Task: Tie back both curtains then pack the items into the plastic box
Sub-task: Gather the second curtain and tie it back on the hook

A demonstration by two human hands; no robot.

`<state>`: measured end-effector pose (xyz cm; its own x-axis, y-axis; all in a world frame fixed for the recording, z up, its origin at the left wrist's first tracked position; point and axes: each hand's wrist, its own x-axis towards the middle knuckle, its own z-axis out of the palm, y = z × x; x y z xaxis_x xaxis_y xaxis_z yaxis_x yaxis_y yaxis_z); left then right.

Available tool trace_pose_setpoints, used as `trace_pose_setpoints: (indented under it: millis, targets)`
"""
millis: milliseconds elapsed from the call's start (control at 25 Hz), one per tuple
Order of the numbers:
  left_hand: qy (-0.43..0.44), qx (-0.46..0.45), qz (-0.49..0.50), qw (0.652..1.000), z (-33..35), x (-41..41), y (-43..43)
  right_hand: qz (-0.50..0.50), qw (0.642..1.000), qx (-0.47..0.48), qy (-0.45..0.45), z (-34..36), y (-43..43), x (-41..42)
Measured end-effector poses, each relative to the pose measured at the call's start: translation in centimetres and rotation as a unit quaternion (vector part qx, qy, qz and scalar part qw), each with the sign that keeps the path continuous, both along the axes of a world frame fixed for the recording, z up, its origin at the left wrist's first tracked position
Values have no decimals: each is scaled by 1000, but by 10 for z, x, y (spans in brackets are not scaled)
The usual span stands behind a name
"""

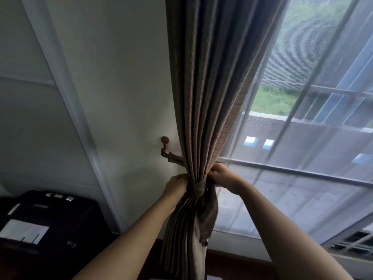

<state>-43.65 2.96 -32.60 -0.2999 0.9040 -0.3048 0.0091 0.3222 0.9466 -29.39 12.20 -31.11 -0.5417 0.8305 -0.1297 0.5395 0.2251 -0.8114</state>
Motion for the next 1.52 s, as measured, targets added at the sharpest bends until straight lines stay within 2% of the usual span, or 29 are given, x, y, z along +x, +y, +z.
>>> trace_pose_setpoints:
  millis: [80,200,360,480,600,720,880,1040,1120,1200,1240,1320,1400,1520]
  targets:
    - [27,17,34,999,-5,3,-4,-18,996,-78,44,0,-9,1]
    - [77,54,78,993,-15,8,-18,-82,991,-86,57,-9,-16,1]
    - [225,125,7,966,-31,19,-43,-127,981,-117,87,-1,-18,-7]
    - [291,120,-28,949,-31,37,-47,-135,981,-122,72,11,-23,-11]
    - [353,99,0,930,-26,55,-46,-151,977,-133,66,17,-27,-16]
    - [376,89,17,922,-19,60,-45,-156,975,-142,70,22,-33,-19]
    - [359,67,20,931,-10,59,-42,-142,977,-147,55,31,-39,-21]
    - [343,51,67,936,-8,58,-43,-81,962,-199,168,43,-52,-12]
    - [392,50,52,917,-9,55,-44,-10,969,-165,181,45,-61,-1]
    - [434,45,25,899,-8,49,-45,24,992,-58,113,48,-65,3]
    - [443,40,10,896,-5,47,-46,5,996,7,94,50,-65,0]
    - [441,26,-12,897,1,44,-47,-61,987,97,115,57,-64,-13]
    - [452,7,-25,892,7,42,-47,-116,976,132,129,63,-63,-27]
    - [517,-15,-52,854,19,38,-47,-165,970,139,116,65,-58,-36]
